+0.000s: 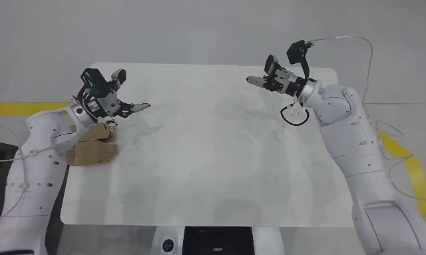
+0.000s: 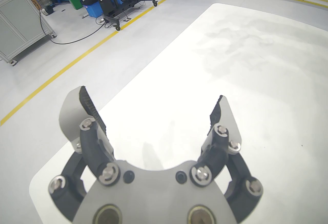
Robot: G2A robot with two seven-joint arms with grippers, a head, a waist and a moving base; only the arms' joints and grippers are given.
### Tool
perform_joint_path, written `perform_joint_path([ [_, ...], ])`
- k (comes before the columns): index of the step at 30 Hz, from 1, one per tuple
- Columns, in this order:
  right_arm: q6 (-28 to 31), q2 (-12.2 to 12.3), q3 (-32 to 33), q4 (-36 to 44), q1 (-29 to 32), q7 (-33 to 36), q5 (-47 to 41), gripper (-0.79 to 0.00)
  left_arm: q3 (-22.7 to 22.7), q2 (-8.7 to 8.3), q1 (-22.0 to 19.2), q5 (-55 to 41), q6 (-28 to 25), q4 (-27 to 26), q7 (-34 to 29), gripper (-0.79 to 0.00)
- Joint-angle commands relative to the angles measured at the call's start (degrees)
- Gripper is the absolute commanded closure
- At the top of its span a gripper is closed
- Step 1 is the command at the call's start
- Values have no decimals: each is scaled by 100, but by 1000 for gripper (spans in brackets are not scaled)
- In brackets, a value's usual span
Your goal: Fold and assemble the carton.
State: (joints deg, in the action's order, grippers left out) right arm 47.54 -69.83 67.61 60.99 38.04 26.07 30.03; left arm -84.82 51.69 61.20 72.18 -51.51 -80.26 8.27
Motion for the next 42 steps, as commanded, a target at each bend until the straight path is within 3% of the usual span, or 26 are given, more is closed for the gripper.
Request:
perform_joint_path([
  [1, 0, 0, 0, 0, 0, 0, 0, -785, 0, 0, 0, 0, 0, 0, 0, -784],
  [13, 0, 0, 0, 0, 0, -1, 5, -785, -16, 17, 65, -285, 147, 37, -18, -785],
  [16, 0, 0, 0, 0, 0, -1, 5, -785, -89, 35, 116, -1209, 192, 151, -344, -785],
  [19, 0, 0, 0, 0, 0, -1, 5, -785, -163, 34, 138, -2594, 283, 252, -1176, -785],
  [24, 0, 0, 0, 0, 0, -1, 5, -785, -473, -42, 223, -5159, 1030, 132, -2948, -785],
  [28, 0, 0, 0, 0, 0, -1, 5, -785, -952, -132, 411, -6639, 1616, -19, -3926, -785],
  [36, 0, 0, 0, 0, 0, -1, 5, -785, -1755, -234, 820, -8170, 1998, 83, -4711, -785],
  [42, 0, 0, 0, 0, 0, -1, 5, -785, -2407, -284, 1285, -8867, 1673, 354, -4978, -785],
])
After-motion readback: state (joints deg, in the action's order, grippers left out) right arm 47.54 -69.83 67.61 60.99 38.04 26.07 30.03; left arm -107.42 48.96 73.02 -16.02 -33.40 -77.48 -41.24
